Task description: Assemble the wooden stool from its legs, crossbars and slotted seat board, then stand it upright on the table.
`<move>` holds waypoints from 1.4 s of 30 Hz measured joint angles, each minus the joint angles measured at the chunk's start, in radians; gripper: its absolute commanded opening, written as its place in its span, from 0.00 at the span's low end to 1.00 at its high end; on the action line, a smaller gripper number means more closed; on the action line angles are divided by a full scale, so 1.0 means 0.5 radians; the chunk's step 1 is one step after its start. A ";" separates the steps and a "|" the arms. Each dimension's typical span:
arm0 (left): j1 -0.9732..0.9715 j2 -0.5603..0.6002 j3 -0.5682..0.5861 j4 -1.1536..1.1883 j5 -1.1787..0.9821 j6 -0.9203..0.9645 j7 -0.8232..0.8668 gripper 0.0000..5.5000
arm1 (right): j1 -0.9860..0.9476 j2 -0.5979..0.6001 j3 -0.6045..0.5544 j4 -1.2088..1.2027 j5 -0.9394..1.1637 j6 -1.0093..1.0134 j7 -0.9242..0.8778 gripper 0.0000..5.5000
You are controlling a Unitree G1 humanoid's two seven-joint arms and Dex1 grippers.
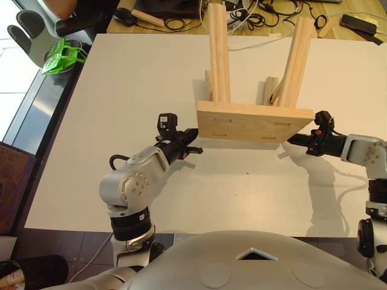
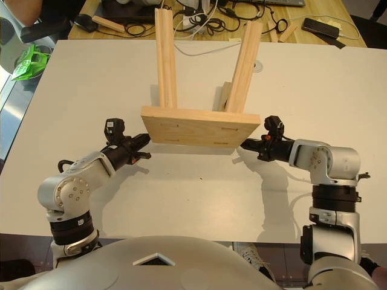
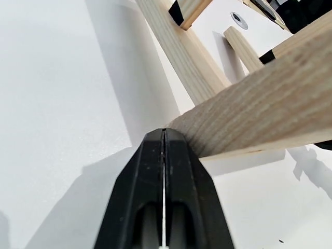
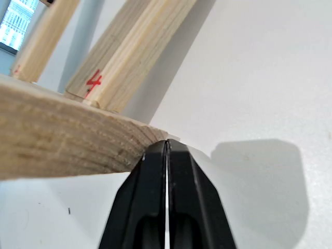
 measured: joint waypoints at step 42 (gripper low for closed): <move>-0.167 0.105 0.470 -0.155 -0.708 -0.021 0.091 0.00 | -0.058 0.232 -0.547 -0.436 0.421 0.296 -0.111 0.00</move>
